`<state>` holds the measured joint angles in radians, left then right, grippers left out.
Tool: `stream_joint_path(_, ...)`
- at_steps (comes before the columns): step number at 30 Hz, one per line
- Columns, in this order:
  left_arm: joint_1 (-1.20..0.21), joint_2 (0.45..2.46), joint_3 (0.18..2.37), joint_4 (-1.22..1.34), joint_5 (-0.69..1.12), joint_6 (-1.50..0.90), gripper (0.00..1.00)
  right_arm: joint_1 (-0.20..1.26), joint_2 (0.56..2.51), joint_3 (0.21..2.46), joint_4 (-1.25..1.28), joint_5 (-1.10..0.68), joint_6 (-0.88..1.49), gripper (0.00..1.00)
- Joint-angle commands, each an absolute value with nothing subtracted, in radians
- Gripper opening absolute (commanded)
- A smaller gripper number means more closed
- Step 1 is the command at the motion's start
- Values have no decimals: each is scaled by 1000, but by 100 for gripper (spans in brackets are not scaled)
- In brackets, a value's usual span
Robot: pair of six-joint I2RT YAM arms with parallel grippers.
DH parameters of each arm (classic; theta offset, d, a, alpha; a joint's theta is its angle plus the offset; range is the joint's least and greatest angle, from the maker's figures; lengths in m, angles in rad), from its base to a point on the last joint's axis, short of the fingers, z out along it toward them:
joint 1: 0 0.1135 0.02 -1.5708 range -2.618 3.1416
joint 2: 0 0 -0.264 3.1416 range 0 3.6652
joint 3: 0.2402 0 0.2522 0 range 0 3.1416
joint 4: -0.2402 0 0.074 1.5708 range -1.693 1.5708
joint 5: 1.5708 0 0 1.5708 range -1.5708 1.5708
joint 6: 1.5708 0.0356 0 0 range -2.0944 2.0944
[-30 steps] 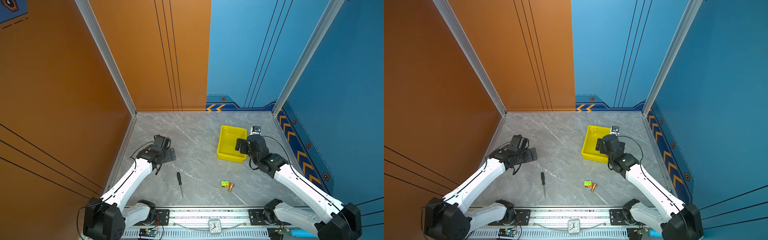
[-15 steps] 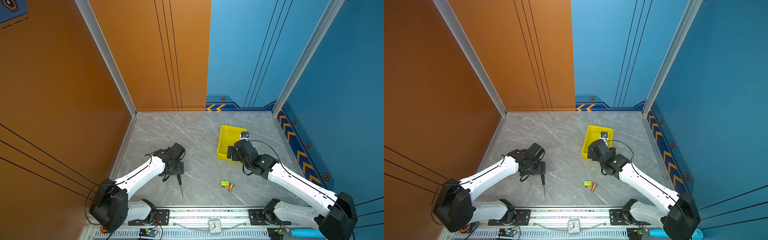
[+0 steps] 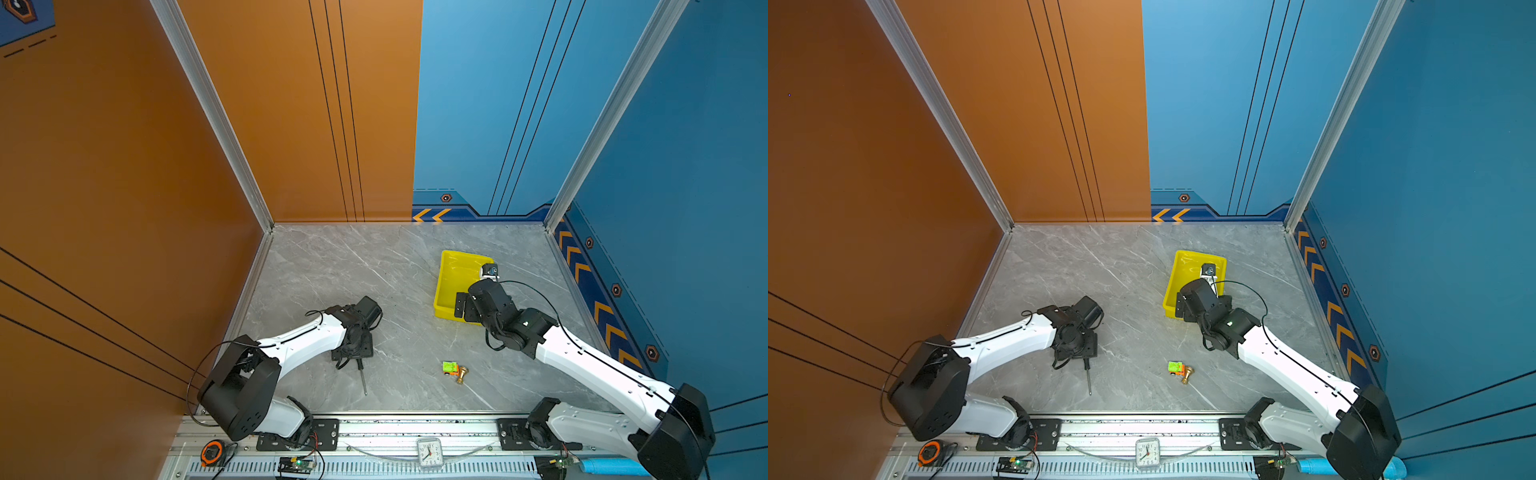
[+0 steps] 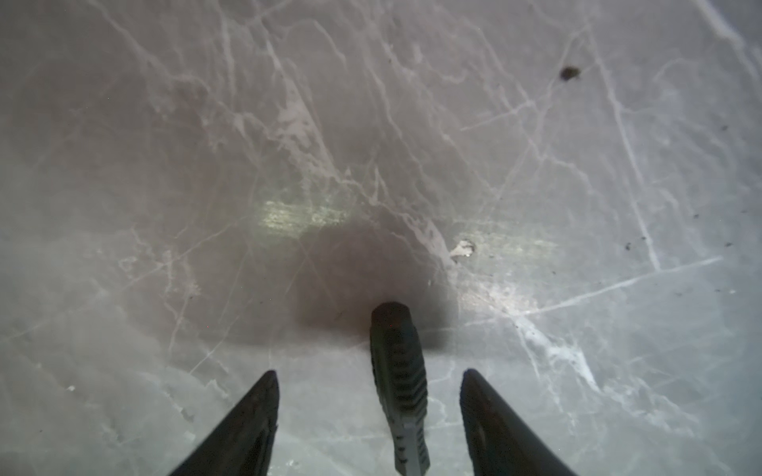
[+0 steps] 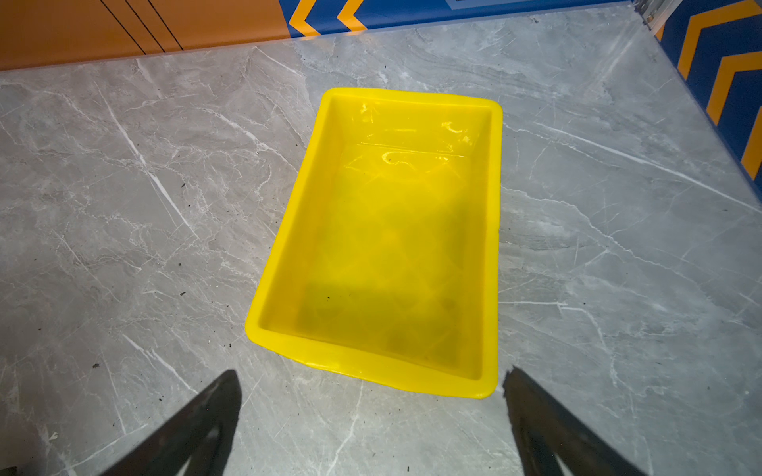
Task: Put the screwdriver in the bin
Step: Pick up the screwdriver from the bottom-center of the table.
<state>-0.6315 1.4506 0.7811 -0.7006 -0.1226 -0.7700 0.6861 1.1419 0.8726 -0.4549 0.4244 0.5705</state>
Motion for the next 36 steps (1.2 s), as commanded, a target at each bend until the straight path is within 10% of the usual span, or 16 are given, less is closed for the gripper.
stream_joint_path(1, -641, 1482, 768, -660, -100, -788, 64, 677, 1139, 884, -480, 450, 581, 100)
stream_joint_path(26, -603, 1517, 808, -620, -101, -768, 10, 659, 1144, 882, -552, 373, 626, 100)
stream_joint_path(36, -555, 1404, 927, -626, -64, -716, 2, 670, 1104, 840, -462, 180, 724, 100)
